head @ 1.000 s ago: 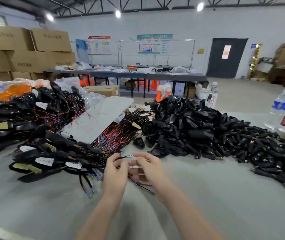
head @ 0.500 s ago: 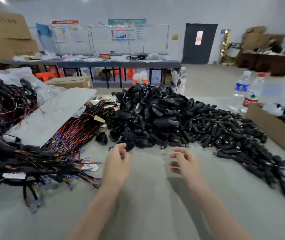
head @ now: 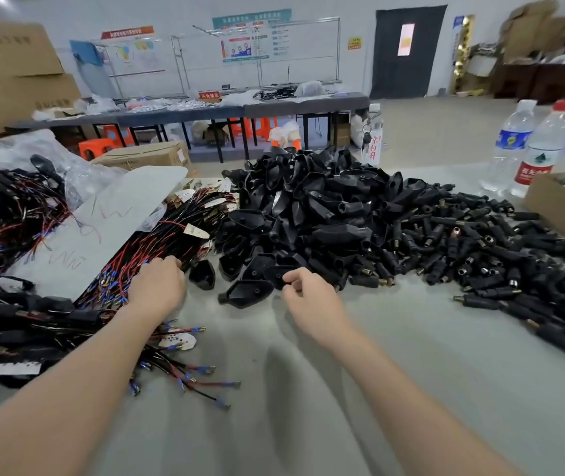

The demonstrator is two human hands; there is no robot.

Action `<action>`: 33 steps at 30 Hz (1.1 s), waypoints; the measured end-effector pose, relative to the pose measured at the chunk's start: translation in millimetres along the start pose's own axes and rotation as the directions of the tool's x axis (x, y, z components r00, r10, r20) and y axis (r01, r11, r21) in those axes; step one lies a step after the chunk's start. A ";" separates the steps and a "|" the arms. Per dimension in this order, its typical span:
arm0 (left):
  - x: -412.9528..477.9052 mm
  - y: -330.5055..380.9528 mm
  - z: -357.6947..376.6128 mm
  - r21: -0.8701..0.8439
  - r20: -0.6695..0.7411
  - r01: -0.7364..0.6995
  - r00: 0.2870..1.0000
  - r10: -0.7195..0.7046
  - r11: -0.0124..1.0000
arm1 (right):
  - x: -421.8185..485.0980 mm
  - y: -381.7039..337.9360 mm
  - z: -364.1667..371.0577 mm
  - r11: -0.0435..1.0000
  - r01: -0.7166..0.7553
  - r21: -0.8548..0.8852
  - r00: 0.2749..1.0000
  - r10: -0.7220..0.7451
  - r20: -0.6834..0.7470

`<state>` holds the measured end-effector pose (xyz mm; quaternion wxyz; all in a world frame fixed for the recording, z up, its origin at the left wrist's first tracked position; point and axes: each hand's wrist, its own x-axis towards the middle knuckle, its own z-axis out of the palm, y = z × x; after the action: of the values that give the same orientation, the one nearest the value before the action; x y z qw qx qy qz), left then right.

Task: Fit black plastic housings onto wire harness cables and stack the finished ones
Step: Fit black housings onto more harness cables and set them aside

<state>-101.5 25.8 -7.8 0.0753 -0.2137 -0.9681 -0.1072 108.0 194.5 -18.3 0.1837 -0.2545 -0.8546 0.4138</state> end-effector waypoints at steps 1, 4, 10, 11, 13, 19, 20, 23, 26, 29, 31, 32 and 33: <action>2.4 -0.8 1.4 0.050 0.016 -0.001 1.000 0.000 0.999 | 3.7 -4.5 5.3 0.999 -0.025 -0.039 1.000 0.025 0.017; 10.4 1.0 3.5 0.063 0.028 0.000 1.000 -0.002 0.998 | 14.4 -13.0 18.1 0.985 -0.090 -0.148 0.995 0.097 0.037; 26.2 8.7 1.7 -0.052 0.143 0.055 0.989 -0.047 0.997 | 26.7 -19.5 31.2 0.939 -0.162 -0.303 0.985 0.174 0.011; 27.7 8.9 0.6 -0.060 0.156 0.076 0.985 -0.066 0.995 | 26.5 -19.8 32.3 0.937 -0.164 -0.309 0.984 0.176 0.012; 30.9 8.8 -1.9 -0.106 0.196 0.126 0.975 -0.104 0.986 | 25.4 -19.0 33.7 0.937 -0.173 -0.303 0.983 0.183 0.006; 20.7 30.5 -18.7 -0.584 0.342 0.240 0.939 -0.032 0.775 | 17.2 -13.9 19.6 0.938 -0.243 0.248 0.969 0.246 0.019; 16.2 37.4 -24.0 -0.728 0.389 0.320 0.921 -0.019 0.606 | 13.3 -12.8 15.4 0.859 -0.288 0.424 0.954 0.295 0.051; -11.7 61.2 -48.4 -0.872 0.489 0.485 0.858 0.160 0.061 | 0.8 -6.9 2.1 0.575 -0.351 0.739 0.916 0.374 0.145; -64.2 90.1 -64.1 -0.856 0.450 0.507 0.827 0.337 -0.101 | -14.4 6.3 -13.7 0.402 -0.339 0.851 0.910 0.370 0.188; -124.2 119.1 -59.5 -0.875 0.392 0.464 0.845 0.365 -0.134 | -32.7 21.2 -30.9 0.246 -0.330 0.911 0.894 0.392 0.218; -149.5 131.8 -48.6 -0.898 0.357 0.420 0.869 0.342 -0.131 | -44.5 29.5 -43.3 0.214 -0.314 0.925 0.888 0.411 0.206; -157.4 136.2 -41.9 -0.905 0.342 0.401 0.884 0.319 -0.142 | -49.5 33.1 -49.2 0.209 -0.308 0.928 0.889 0.412 0.202; -162.8 140.6 -35.4 -0.906 0.336 0.393 0.895 0.293 -0.159 | -53.7 37.3 -55.2 0.199 -0.306 0.931 0.891 0.405 0.206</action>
<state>108.5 77.1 19.8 -0.3392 -0.1716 -0.5329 -0.7560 190.6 216.5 -21.1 0.2328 -0.3024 -0.3505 0.8553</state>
